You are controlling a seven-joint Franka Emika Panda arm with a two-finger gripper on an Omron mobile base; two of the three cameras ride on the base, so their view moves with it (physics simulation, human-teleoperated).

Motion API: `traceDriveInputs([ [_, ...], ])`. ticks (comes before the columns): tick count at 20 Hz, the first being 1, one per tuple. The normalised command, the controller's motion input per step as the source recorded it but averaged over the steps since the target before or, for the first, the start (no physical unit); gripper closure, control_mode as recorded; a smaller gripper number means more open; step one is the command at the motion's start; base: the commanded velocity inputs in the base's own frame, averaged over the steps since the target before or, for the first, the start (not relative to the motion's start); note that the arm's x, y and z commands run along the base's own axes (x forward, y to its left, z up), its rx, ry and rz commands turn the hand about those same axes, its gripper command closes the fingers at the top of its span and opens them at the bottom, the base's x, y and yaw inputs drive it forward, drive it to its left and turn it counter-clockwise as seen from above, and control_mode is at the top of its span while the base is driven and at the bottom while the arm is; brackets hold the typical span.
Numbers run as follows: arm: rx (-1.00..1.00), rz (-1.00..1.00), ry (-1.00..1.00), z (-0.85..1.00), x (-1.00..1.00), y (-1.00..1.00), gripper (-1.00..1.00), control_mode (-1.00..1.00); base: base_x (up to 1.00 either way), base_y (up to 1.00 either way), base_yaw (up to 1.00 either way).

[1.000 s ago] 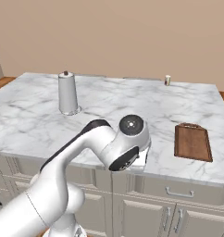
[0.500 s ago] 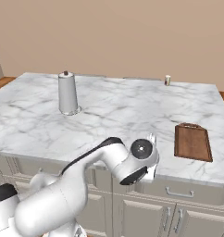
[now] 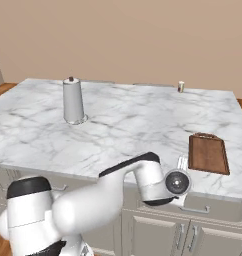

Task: Open the drawer on the right and place the cutting tools on the cutting board.

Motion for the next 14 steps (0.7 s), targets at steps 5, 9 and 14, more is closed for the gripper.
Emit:
traceDriveInputs([
  [5, 0.02, -0.03, -0.16, -0.21, 0.00, -0.35, -1.00, -1.00, 0.00, 0.00, 0.00],
  [9, 0.00, 0.00, -0.21, -0.21, 0.00, -0.13, -1.00, -1.00, 0.00, 0.00, 0.00],
  [14, 0.00, 0.00, -0.16, -0.26, -0.02, 0.00, -1.00, -1.00, 0.00, 0.00, 0.00],
])
